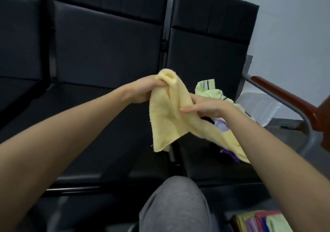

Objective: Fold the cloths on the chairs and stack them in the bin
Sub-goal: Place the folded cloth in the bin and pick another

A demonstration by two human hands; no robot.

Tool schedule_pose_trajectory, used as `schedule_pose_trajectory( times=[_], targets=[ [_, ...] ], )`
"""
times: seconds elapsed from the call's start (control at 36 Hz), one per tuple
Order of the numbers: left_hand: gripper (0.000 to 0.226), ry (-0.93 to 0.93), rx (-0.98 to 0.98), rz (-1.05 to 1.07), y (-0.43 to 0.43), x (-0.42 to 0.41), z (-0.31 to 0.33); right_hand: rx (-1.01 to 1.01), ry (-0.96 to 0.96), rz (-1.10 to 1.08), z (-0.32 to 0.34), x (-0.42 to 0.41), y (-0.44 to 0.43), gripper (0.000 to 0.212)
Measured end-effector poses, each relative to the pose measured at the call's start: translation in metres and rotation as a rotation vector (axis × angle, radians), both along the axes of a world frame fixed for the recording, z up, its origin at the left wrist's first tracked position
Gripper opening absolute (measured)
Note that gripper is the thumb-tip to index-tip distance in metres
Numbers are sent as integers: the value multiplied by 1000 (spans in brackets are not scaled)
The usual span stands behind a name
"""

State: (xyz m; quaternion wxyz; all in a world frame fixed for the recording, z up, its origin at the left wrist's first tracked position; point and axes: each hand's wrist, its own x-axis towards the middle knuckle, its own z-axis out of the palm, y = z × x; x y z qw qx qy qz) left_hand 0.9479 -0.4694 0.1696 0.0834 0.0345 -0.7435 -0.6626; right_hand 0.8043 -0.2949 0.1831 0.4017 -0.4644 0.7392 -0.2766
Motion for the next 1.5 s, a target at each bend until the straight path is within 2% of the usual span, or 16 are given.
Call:
schedule_pose_trajectory(
  times=[0.14,0.28,0.44,0.53,0.58,0.69,0.81,0.86,0.92,0.97,1.08,1.14,1.22,1.31,1.42,1.5],
  targets=[
    [30,98,342,119,-18,27,8,133,423,-66,-42,15,-7,42],
    [31,-135,238,535,-31,32,13,13,653,-308,-47,16,-34,36],
    [23,-186,543,660,-54,48,16,-182,136,-505,-7,31,-54,19],
    [33,-8,596,709,-64,48,23,-237,-212,-425,15,48,-66,13],
    [48,175,590,816,-73,48,32,-279,-332,-345,24,61,-76,15],
    [47,412,338,898,-90,44,58,-430,-557,-281,29,83,-106,21],
    [64,257,-118,861,-97,37,56,-488,-640,-465,11,88,-146,32],
    [86,-12,-400,767,-104,30,35,-428,-549,-551,-12,84,-159,58],
    [96,-421,-637,723,-107,33,9,-266,-353,-597,-42,81,-164,91],
    [87,-612,-756,666,-108,42,-18,-138,-157,-625,-71,81,-160,93],
    [36,-636,-811,590,-94,69,-62,-262,-51,-659,-118,87,-148,33],
    [30,-717,-799,622,-88,83,-75,-345,-24,-608,-129,99,-142,19],
    [51,-865,-737,630,-80,105,-93,-334,-22,-425,-141,119,-136,24],
    [59,-980,-773,629,-75,124,-110,-211,234,-119,-146,134,-138,48],
    [49,-878,-866,635,-67,136,-131,-70,631,333,-139,151,-136,62],
    [47,-783,-1011,525,-64,147,-140,-100,608,412,-141,156,-134,50]
  ],
)
